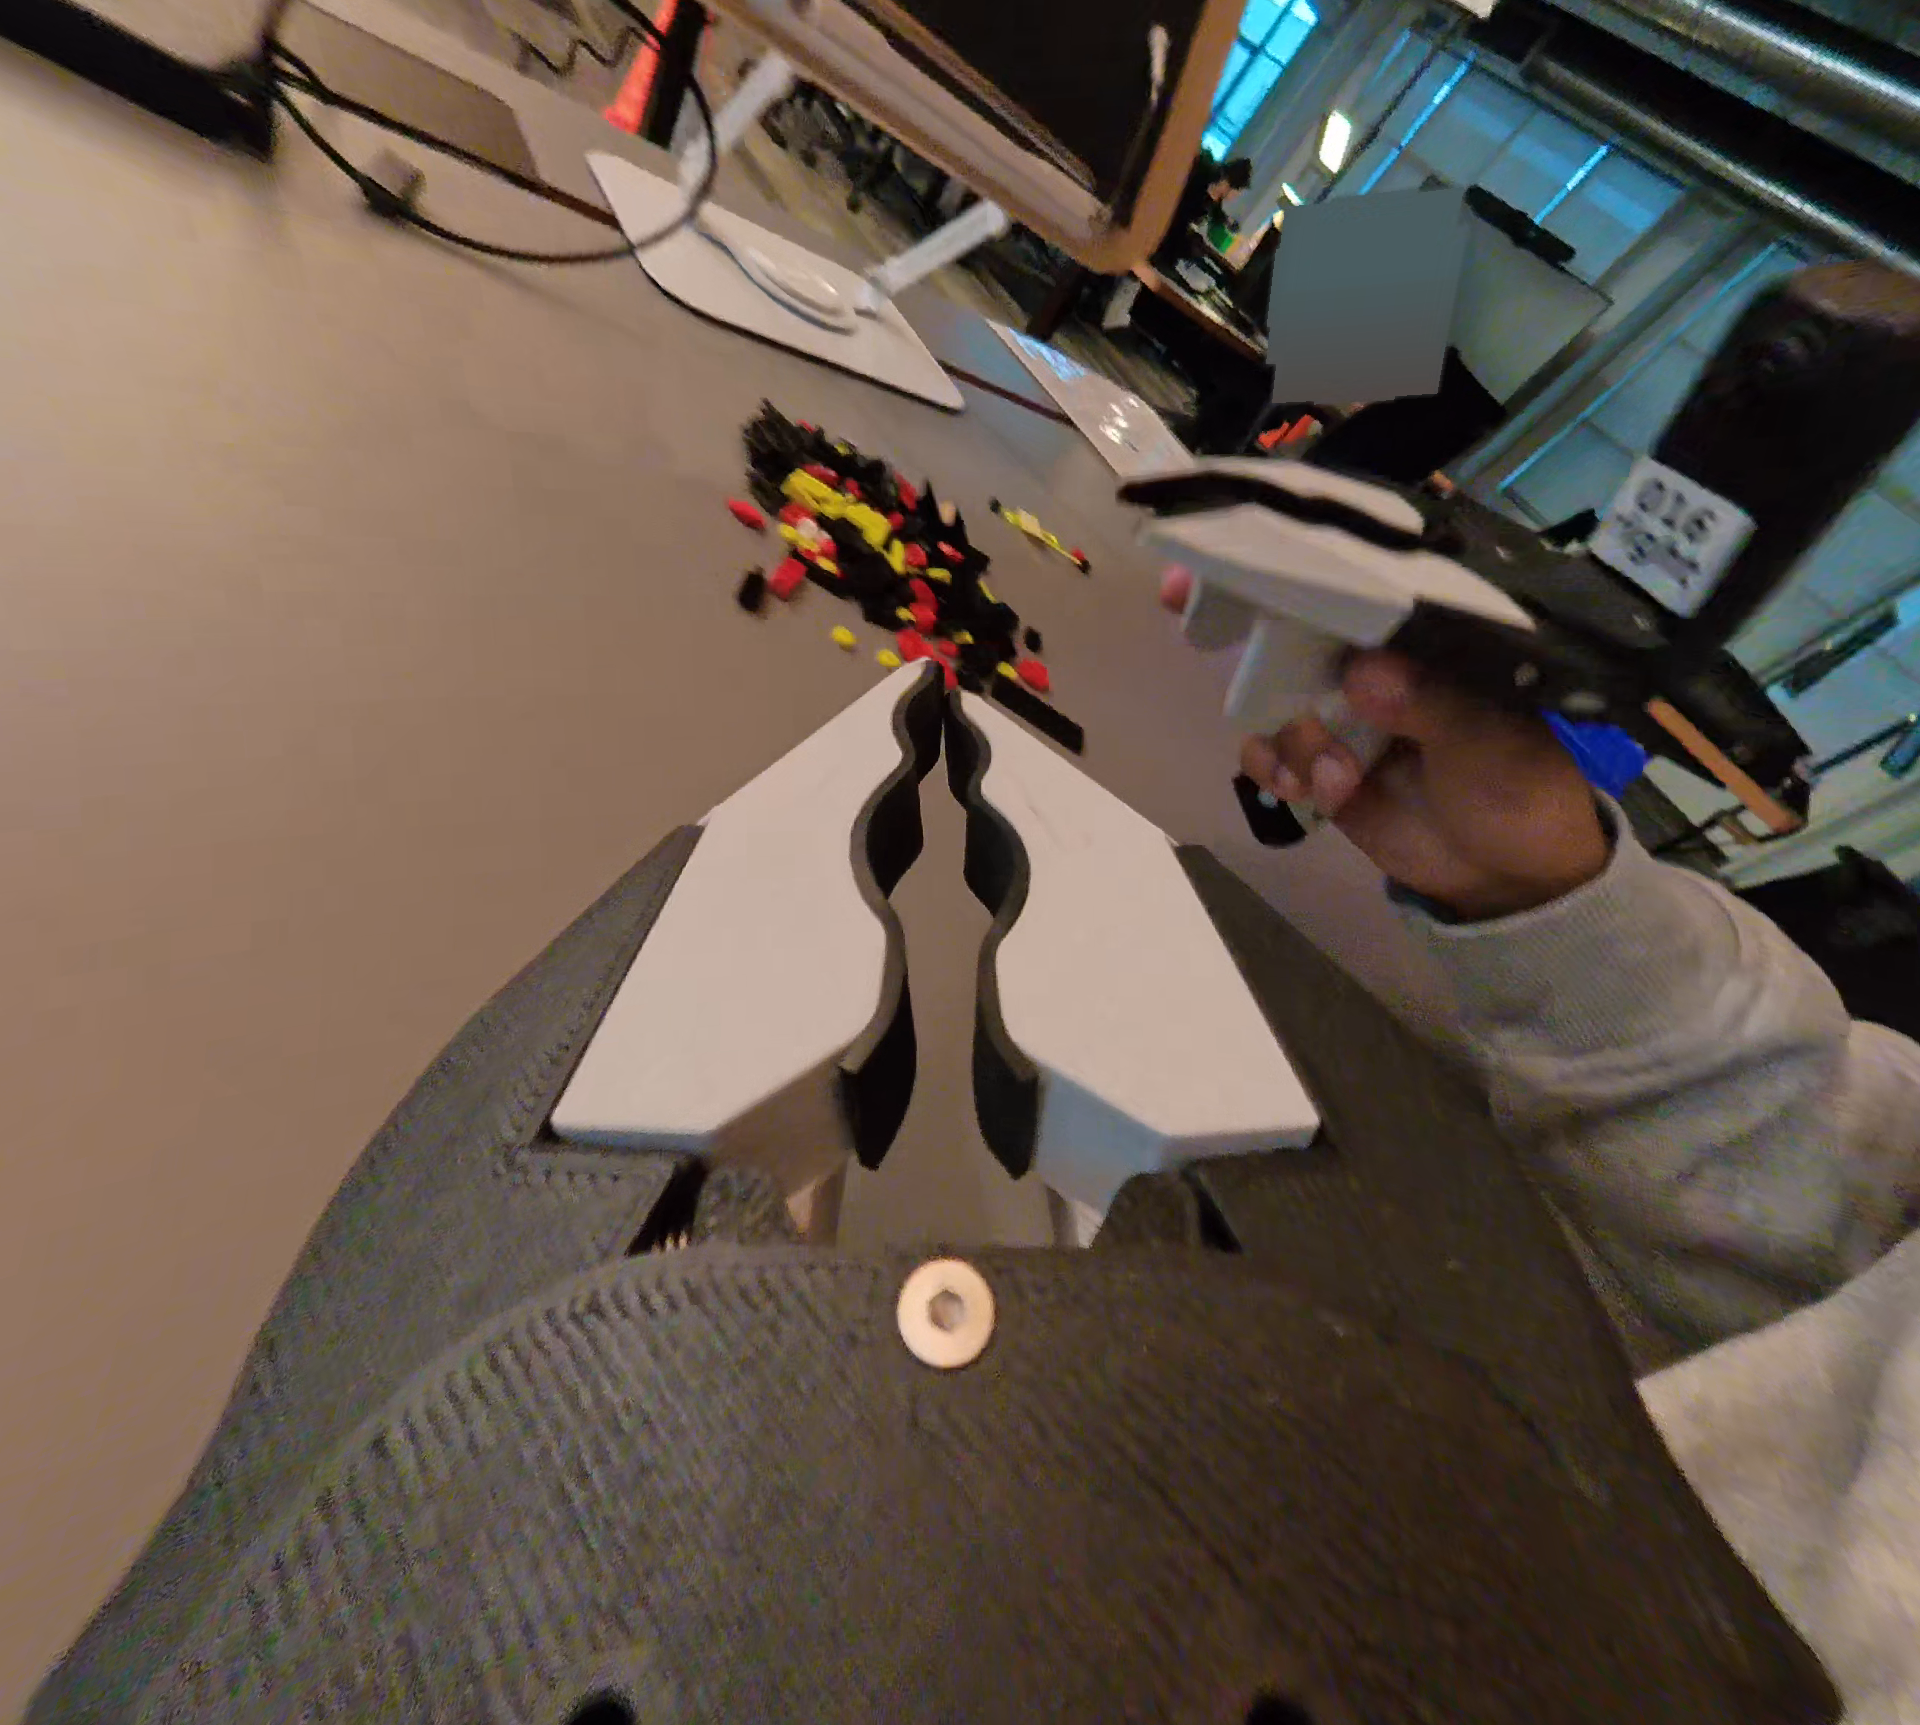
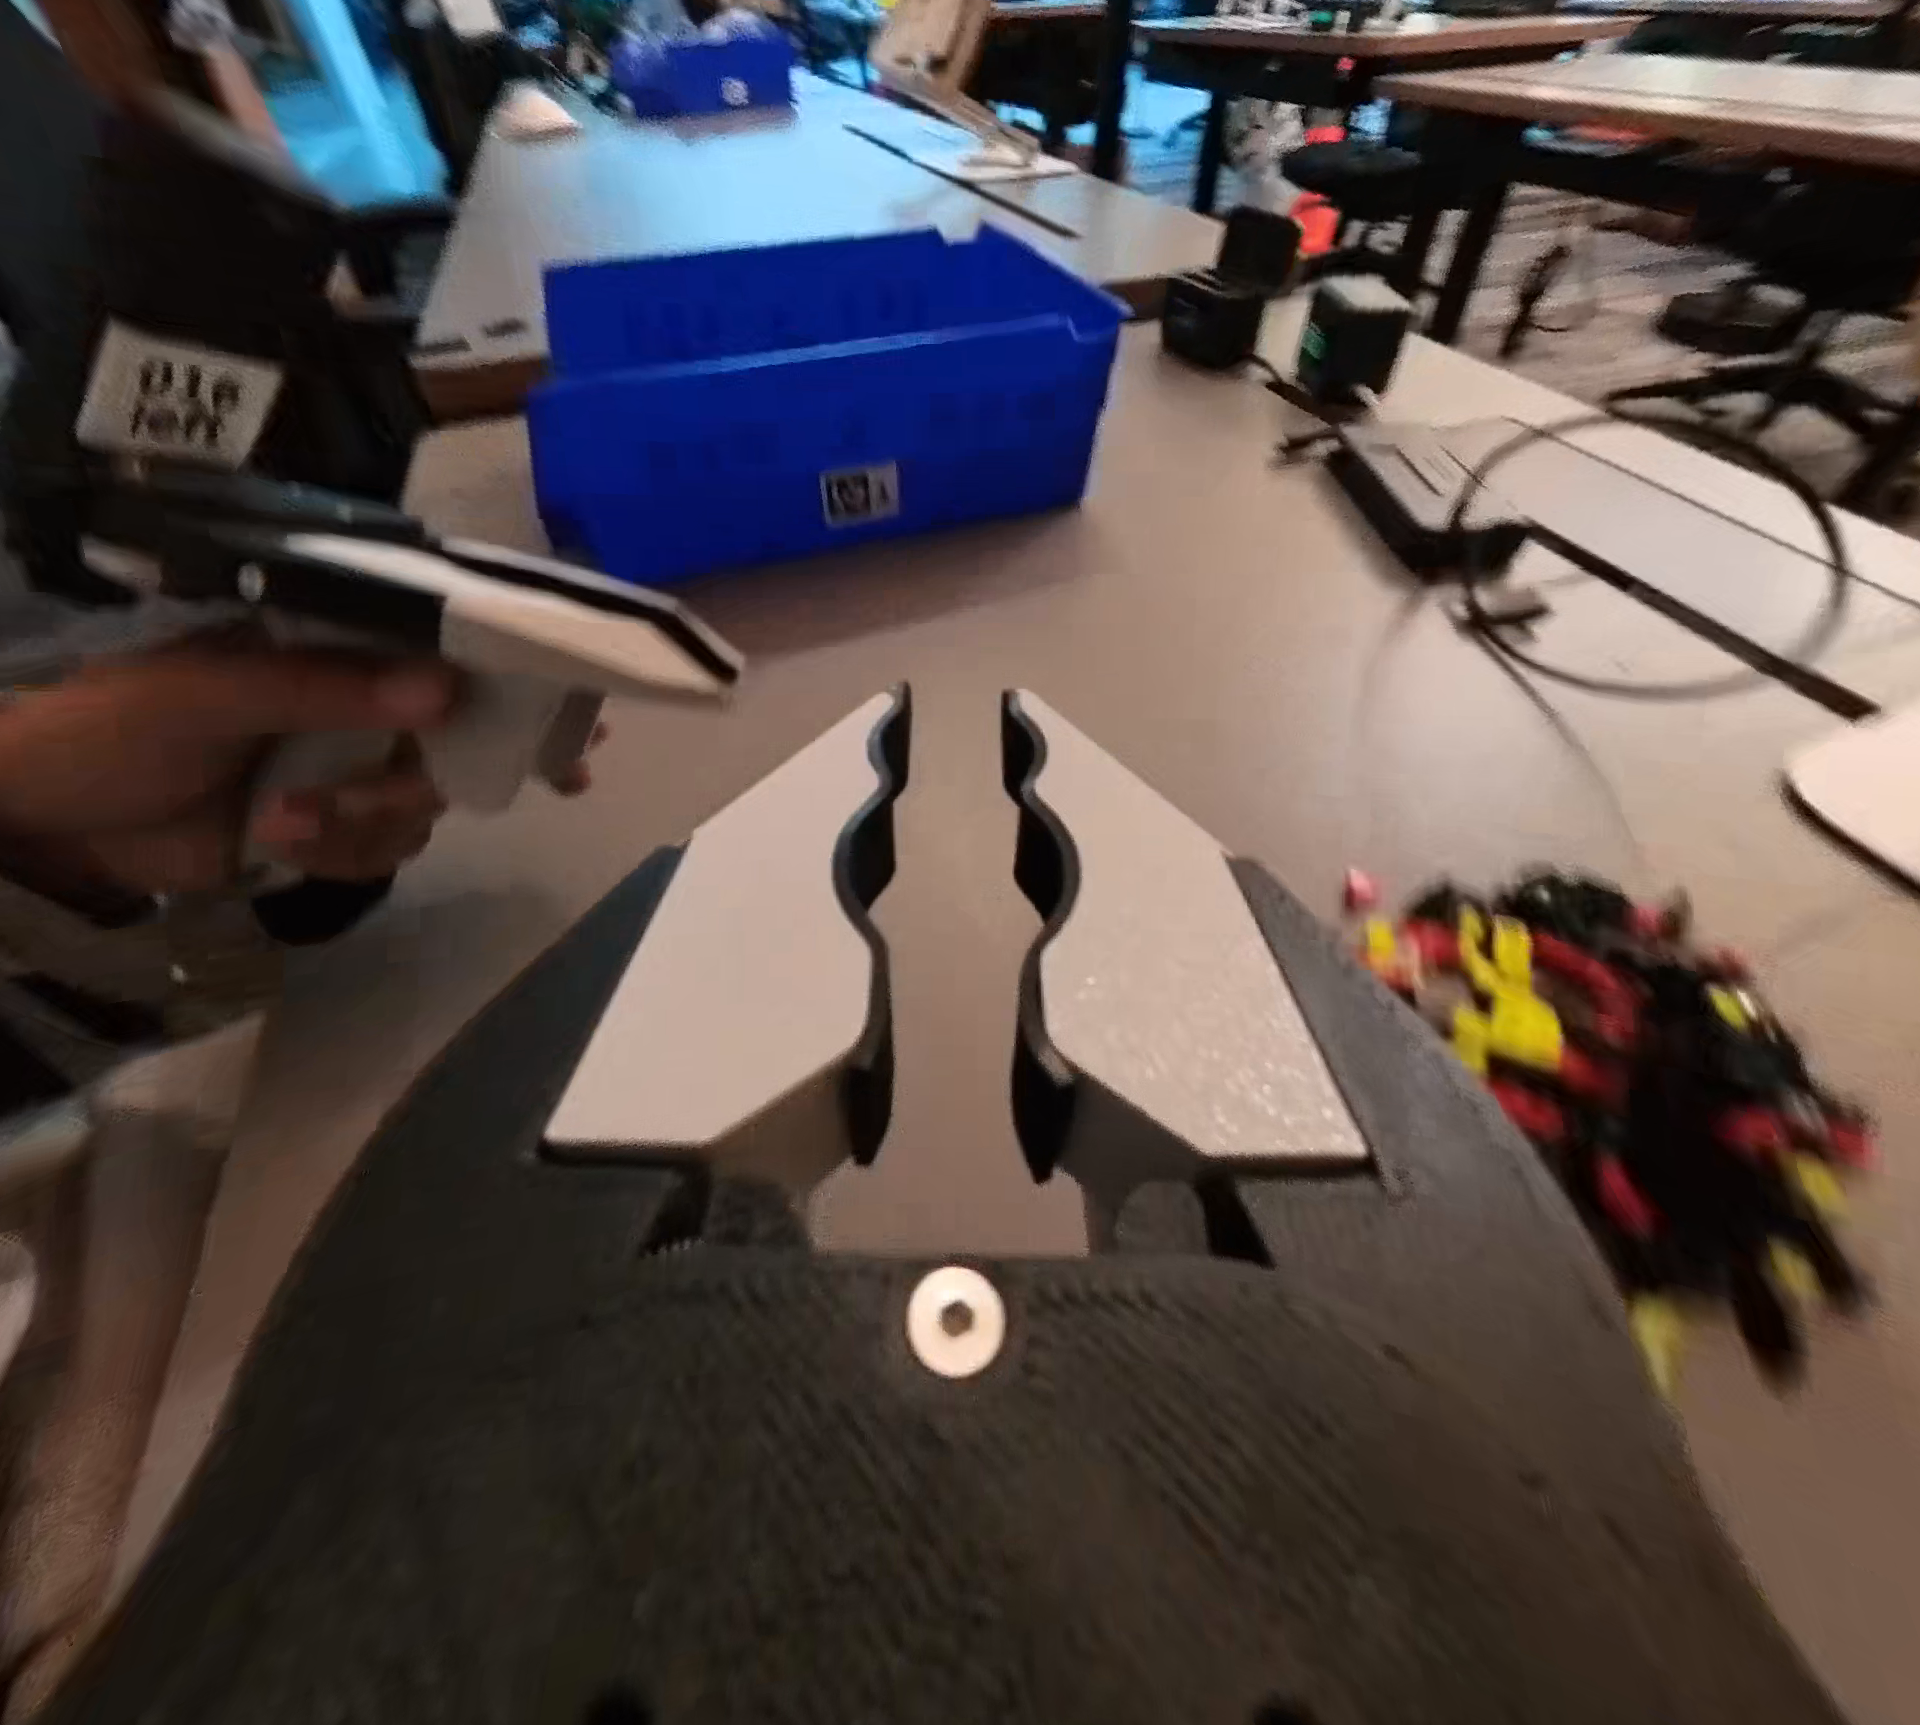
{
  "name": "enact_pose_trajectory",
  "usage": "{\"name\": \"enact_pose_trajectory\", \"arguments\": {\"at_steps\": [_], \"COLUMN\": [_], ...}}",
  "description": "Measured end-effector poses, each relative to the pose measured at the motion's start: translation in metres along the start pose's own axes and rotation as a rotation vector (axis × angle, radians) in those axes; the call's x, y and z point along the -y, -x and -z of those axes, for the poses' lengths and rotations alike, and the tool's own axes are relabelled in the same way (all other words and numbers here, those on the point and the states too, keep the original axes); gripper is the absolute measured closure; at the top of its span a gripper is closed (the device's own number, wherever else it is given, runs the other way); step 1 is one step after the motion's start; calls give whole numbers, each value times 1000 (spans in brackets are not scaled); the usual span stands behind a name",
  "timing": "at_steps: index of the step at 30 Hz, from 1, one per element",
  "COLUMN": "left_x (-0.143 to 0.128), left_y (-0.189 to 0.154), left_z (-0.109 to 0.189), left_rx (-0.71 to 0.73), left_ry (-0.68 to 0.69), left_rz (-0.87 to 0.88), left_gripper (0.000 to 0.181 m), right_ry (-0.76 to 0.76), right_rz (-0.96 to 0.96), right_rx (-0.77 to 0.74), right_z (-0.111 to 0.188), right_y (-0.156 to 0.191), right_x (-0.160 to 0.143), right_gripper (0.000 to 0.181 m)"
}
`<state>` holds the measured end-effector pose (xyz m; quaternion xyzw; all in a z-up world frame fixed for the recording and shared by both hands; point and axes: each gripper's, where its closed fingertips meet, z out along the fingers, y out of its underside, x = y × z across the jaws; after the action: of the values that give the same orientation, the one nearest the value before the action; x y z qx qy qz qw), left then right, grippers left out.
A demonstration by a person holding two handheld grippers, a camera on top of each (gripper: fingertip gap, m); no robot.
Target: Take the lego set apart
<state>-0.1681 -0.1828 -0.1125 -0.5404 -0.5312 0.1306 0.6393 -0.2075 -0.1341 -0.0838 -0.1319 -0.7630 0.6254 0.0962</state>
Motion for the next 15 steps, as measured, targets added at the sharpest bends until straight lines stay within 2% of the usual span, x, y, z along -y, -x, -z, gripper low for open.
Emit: {"name": "enact_pose_trajectory", "arguments": {"at_steps": [3,6,10,13,15], "left_x": [17,24,25,33,40], "left_y": [23,44,58,63,70], "left_z": [9,12,2,-16,-29], "left_rx": [9,20,4,-28,-30], "left_ry": [-33,-36,-1,15,7], "left_rz": [8,-41,-145,-191,-174], "left_gripper": [181,176,169,166,165], "right_ry": [1,105,214,287,358], "right_rz": [10,130,277,272,245], "right_rx": [103,159,243,342,426], "right_z": [-62,-137,-234,-302,-336], "right_y": [-22,-46,-79,-103,-113], "right_x": [31,40,42,27,14], "right_gripper": [166,158,156,153,151]}}
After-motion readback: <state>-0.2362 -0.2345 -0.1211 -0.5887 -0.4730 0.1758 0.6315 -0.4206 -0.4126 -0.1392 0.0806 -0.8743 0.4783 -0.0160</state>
